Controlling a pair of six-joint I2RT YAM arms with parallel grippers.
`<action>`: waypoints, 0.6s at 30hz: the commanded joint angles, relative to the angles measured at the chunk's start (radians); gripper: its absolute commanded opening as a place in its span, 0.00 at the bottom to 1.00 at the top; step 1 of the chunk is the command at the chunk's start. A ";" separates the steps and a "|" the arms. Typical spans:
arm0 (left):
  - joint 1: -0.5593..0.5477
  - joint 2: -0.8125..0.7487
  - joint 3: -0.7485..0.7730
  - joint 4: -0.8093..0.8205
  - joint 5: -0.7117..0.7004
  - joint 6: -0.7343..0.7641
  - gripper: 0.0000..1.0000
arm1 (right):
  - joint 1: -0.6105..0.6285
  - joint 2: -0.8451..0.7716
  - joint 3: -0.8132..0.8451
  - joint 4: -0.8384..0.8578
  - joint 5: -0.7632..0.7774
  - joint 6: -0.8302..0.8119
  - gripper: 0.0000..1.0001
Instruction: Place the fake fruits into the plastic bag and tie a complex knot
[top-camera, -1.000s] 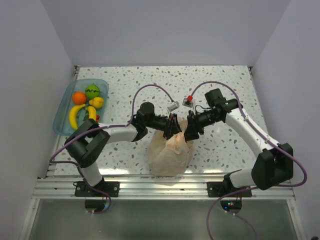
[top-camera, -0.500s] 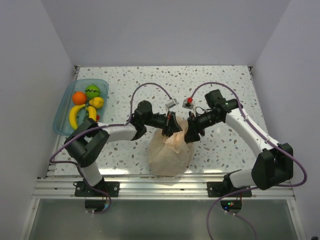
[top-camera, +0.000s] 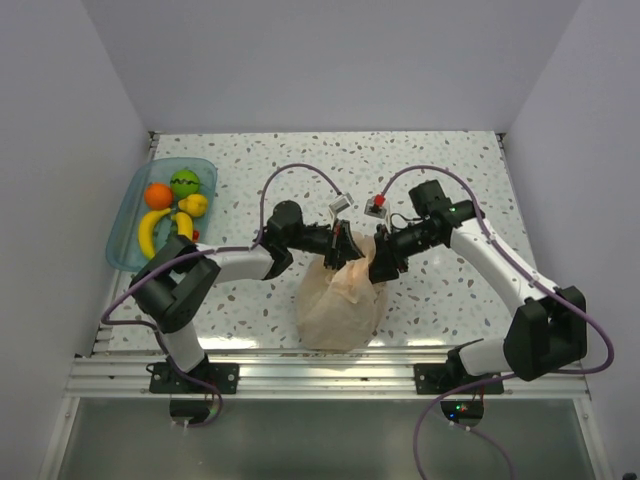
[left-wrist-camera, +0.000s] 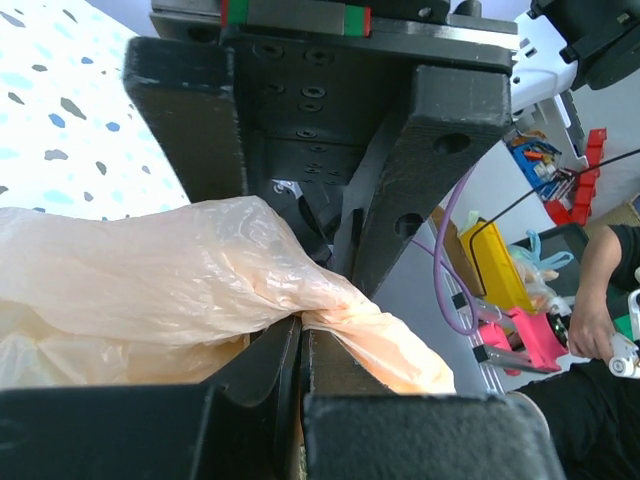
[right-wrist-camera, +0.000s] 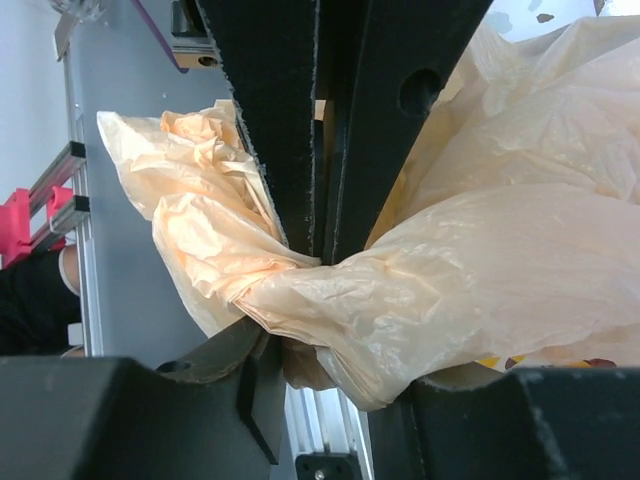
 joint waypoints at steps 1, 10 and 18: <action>-0.007 -0.005 0.024 0.065 0.014 -0.009 0.00 | -0.001 -0.039 -0.012 0.100 0.014 0.056 0.35; 0.062 -0.135 0.019 -0.236 -0.008 0.223 0.31 | -0.004 -0.114 -0.058 0.097 0.023 -0.036 0.00; 0.191 -0.311 0.104 -0.715 -0.017 0.589 0.40 | -0.001 -0.188 -0.151 0.356 -0.006 0.010 0.00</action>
